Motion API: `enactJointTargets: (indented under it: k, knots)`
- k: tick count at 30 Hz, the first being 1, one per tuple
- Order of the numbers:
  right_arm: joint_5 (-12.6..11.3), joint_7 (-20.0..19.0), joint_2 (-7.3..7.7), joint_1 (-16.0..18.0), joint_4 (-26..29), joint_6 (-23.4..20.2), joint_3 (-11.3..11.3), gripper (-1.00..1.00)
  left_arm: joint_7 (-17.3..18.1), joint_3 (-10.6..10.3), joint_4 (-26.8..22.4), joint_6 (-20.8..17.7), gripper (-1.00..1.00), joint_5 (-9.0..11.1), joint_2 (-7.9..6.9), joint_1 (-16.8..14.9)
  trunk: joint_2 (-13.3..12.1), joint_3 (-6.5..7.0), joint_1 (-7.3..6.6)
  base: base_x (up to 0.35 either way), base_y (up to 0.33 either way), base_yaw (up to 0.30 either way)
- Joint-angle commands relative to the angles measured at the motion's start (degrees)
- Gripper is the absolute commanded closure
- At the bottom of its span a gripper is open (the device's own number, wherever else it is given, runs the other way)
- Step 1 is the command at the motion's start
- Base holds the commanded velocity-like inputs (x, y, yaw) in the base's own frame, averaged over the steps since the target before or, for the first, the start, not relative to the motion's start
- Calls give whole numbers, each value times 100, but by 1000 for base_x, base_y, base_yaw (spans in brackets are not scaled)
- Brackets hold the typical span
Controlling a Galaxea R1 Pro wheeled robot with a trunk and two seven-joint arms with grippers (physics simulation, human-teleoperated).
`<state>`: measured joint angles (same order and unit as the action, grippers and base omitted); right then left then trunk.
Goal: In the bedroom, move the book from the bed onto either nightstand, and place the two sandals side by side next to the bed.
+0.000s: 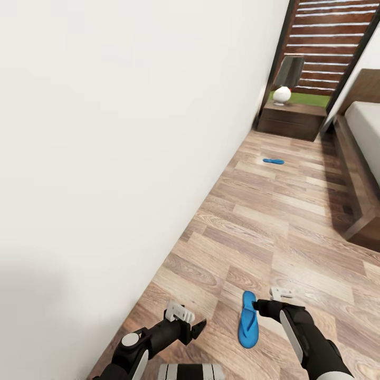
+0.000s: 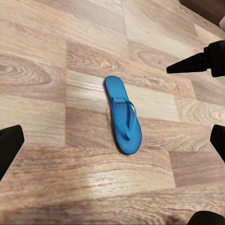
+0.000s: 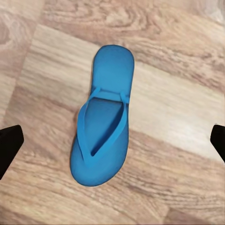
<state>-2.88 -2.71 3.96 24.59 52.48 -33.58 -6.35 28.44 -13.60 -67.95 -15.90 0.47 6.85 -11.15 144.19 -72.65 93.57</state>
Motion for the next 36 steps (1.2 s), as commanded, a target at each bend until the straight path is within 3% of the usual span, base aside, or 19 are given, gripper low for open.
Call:
enactJointTargets:
  k: [1, 12, 18, 22, 24, 26, 32, 36]
  knots:
    - [-28, -16, 4, 2, 14, -31, -8, -100, 21, 5, -8, -45, -100, 6, 3, -1, 3, -27, 1, 0, 0, 0]
    - [-28, -15, 5, 2, 25, -39, -8, -100, 21, 2, -8, -45, -100, 5, 6, -1, 18, -271, 30, 0, 0, 0]
    - [-23, -11, 0, 2, 25, -33, -7, -100, 27, 16, -10, -45, -100, 41, 1, -1, 18, -271, 30, 0, 0, 0]
    - [-22, -10, 0, 2, 25, -33, -7, -100, 48, 49, -56, -54, -100, 378, -17, -6, 18, -271, 30, 0, 0, 0]
    - [-18, -10, 0, 2, 23, -29, -7, -100, 56, 56, -140, -64, -100, 744, -23, -35, 18, -271, 30, 0, 0, 0]
    - [-15, -10, 0, 2, 23, -27, -7, -100, 60, 57, -168, -73, -100, 898, -27, -115, 18, -271, 30, 0, 0, 0]
    - [-11, -10, 0, 2, 25, -26, -7, -100, 84, 126, -189, -81, -100, 1190, -85, -338, 18, -271, 30, 0, 0, 0]
    - [-5, -10, 0, 2, 21, -26, -7, -100, 83, 148, -211, -78, -100, 1244, -97, -356, 18, -271, 30, 0, 0, 0]
